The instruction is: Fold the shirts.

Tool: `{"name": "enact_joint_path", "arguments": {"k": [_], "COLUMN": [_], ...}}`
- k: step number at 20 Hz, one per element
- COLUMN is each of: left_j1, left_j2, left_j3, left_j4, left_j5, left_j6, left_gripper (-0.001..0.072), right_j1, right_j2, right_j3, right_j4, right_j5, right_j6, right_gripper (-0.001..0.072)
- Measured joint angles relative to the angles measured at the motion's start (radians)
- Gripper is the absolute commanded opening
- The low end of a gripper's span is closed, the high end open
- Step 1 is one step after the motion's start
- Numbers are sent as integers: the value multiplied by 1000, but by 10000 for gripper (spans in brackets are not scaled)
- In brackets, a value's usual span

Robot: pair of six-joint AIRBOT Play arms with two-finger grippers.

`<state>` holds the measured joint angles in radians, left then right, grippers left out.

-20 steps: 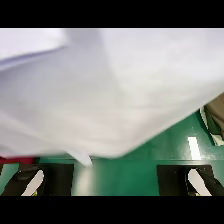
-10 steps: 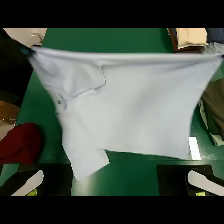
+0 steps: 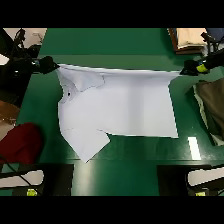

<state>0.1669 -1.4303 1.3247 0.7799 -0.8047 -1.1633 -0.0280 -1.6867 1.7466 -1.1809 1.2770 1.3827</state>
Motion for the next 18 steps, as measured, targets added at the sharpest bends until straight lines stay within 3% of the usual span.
{"name": "enact_joint_path", "arguments": {"k": [3,6,12,18], "left_j1": [0,0,1,1], "left_j2": [-37,-48,-53,-61], "left_j3": [7,9,-39,-140], "left_j4": [-29,-9,125,185], "left_j5": [53,25,-130,-174], "left_j6": [68,105,115,116], "left_gripper": [31,30,31,33], "right_j1": [4,5,16,50], "right_j2": [-27,-37,-3,52], "right_j3": [6,11,-128,-340], "right_j4": [6,4,-36,-47], "right_j5": [-92,-96,-46,-110], "right_j6": [4,7,11,12], "right_gripper": [19,18,19,23]}}
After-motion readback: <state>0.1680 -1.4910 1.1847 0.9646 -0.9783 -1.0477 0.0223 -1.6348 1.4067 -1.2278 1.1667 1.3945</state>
